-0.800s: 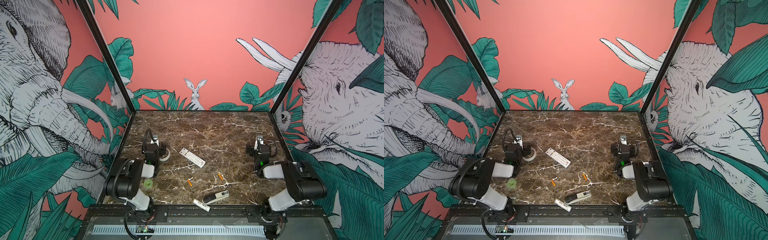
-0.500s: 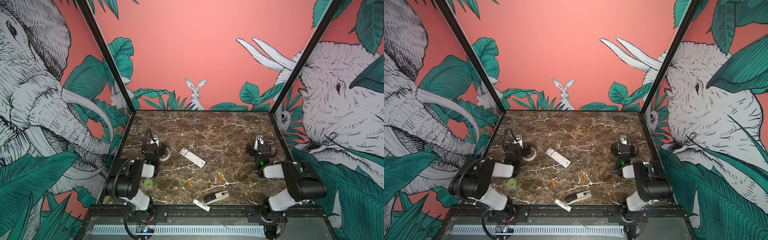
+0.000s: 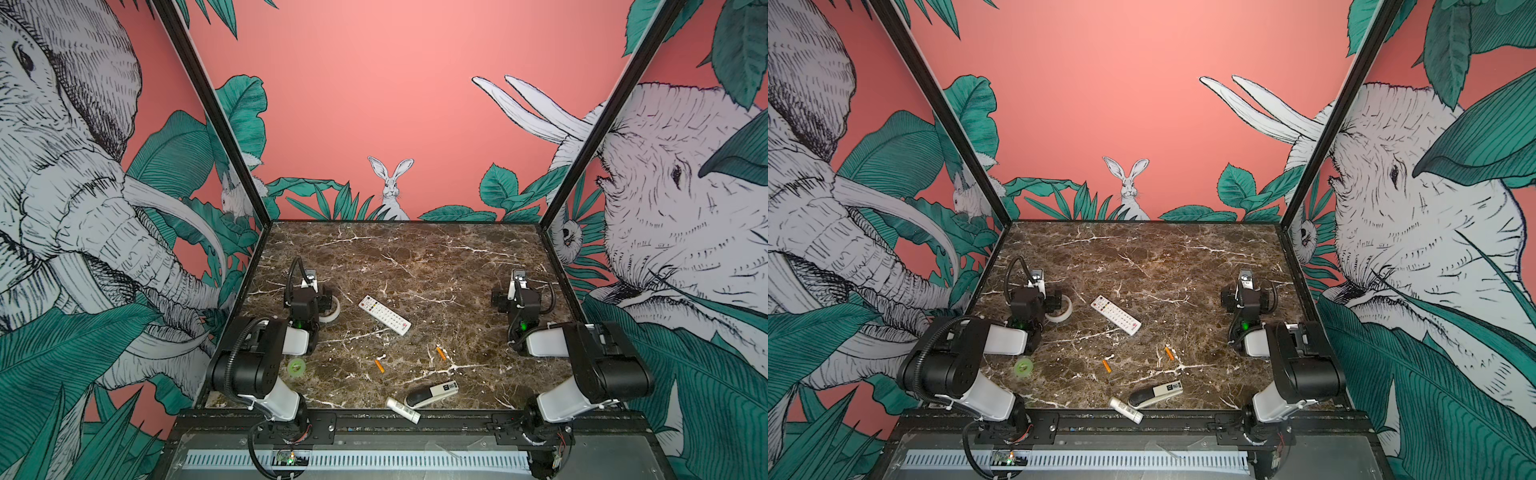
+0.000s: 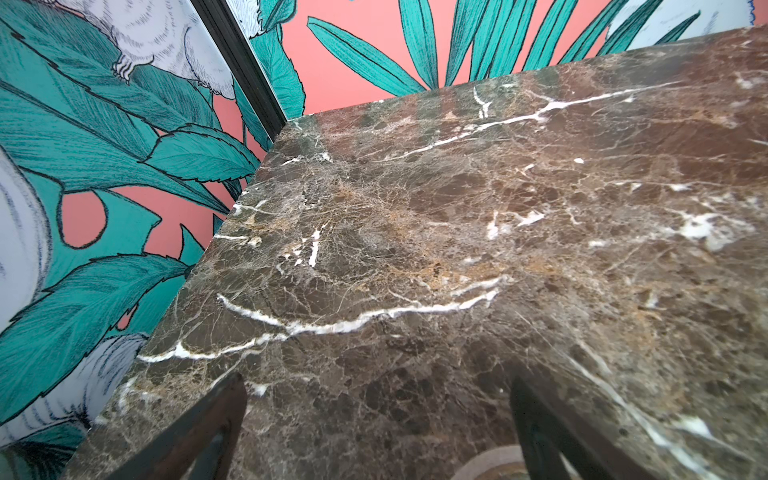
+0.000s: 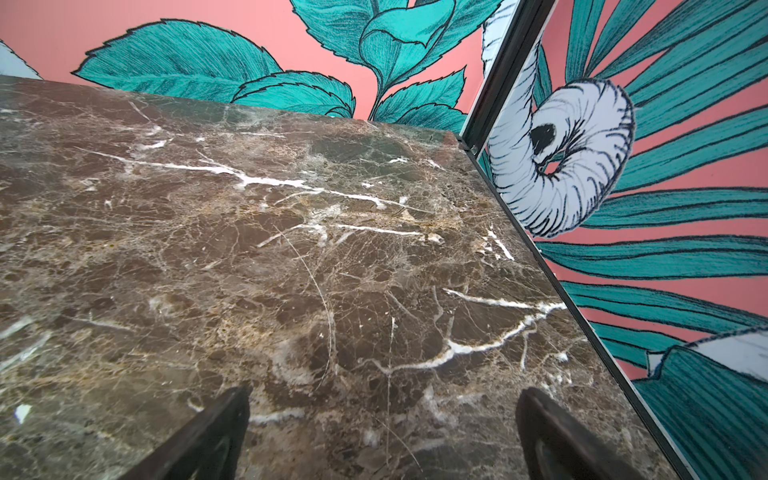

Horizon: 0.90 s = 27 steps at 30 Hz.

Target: Load the batteries into the remote control

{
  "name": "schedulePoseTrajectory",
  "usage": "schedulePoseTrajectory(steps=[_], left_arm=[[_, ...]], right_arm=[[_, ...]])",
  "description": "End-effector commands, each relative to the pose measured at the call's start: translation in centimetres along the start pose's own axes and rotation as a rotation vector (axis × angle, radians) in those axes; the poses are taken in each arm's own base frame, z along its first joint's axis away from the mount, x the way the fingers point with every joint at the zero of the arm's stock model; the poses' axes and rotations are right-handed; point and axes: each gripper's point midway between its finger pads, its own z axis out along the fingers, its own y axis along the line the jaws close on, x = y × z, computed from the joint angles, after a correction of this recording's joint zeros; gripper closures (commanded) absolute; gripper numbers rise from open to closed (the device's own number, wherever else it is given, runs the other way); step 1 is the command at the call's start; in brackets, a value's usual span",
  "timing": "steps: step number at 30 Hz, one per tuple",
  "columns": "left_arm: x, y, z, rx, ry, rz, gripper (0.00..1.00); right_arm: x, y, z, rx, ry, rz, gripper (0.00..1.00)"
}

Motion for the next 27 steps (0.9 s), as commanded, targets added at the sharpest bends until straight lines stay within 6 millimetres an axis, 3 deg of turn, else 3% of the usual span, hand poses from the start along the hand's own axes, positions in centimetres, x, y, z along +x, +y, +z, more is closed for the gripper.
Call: schedulePoseTrajectory(steps=[1, 27], left_arm=[[-1.57, 0.37, 0.04, -0.008, -0.042, -0.021, 0.01], [-1.51, 0.34, 0.22, 0.014, -0.035, -0.027, 0.00]], right_arm=[[-1.04, -0.22, 0.12, 0.005, -0.035, 0.012, 0.01], [-0.97, -0.31, 0.22, 0.010, -0.027, 0.016, 0.01]])
